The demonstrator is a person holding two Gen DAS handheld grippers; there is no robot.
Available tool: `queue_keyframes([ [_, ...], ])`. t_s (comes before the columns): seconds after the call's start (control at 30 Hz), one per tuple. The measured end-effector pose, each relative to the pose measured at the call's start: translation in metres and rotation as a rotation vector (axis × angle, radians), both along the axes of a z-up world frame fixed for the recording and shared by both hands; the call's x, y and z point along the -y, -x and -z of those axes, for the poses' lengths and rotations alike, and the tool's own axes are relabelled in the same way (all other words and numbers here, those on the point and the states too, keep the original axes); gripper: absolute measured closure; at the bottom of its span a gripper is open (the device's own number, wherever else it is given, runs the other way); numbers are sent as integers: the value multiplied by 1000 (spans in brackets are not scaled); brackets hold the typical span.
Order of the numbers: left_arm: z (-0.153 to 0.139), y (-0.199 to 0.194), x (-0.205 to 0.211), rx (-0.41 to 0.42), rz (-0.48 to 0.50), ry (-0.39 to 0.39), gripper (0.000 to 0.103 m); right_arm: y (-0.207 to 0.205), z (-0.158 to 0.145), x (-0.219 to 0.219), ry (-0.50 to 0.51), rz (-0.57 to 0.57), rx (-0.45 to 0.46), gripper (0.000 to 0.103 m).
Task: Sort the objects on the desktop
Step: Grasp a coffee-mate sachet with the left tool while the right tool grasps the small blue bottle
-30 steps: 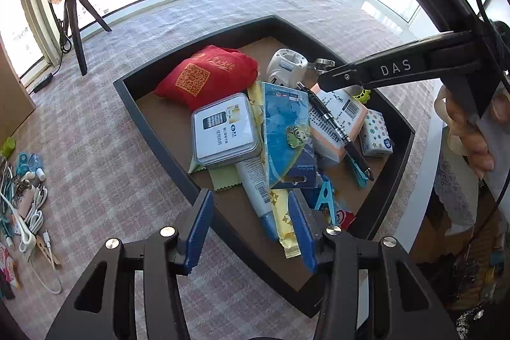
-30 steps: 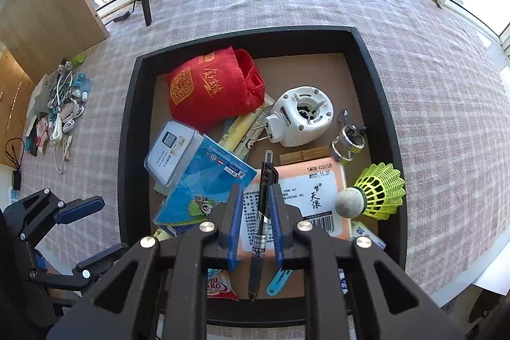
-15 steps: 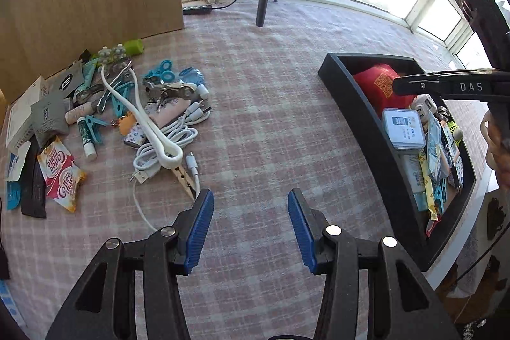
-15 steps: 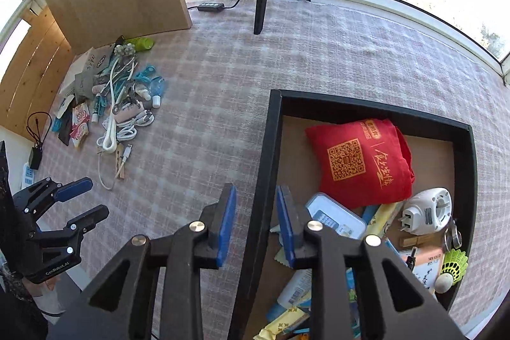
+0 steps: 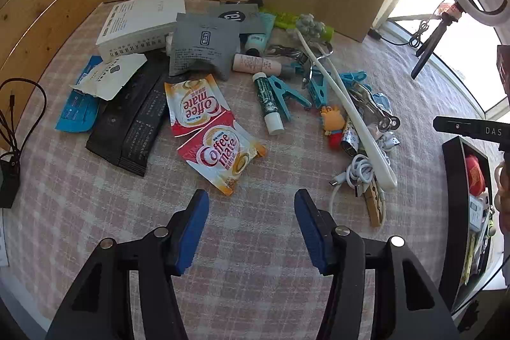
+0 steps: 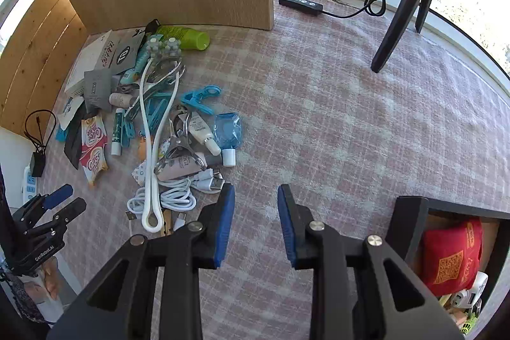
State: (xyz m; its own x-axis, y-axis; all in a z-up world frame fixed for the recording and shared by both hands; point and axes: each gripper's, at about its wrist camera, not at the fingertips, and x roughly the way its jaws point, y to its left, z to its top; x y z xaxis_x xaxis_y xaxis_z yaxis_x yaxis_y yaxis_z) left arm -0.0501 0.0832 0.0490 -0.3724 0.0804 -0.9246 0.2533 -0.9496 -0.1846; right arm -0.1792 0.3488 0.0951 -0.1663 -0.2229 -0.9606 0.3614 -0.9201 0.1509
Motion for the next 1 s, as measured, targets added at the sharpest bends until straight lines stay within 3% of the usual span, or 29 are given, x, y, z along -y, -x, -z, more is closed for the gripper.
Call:
queue_keyframes([
  [0.1, 7, 4, 17, 12, -74, -35, 39, 19, 16, 22, -10, -6, 26, 75],
  [0.27, 20, 15, 26, 50, -128, -75, 38, 38, 33, 43, -29, -10, 52, 69],
  [0.63, 40, 45, 13, 112, -157, -22, 29, 47, 47, 57, -43, -19, 73, 66],
  [0.83, 47, 46, 8, 117, -146, 27, 30, 51, 51, 57, -68, -13, 75, 66],
  [1.0, 47, 39, 10, 101, -142, 34, 37, 56, 56, 56, -79, -3, 93, 66],
])
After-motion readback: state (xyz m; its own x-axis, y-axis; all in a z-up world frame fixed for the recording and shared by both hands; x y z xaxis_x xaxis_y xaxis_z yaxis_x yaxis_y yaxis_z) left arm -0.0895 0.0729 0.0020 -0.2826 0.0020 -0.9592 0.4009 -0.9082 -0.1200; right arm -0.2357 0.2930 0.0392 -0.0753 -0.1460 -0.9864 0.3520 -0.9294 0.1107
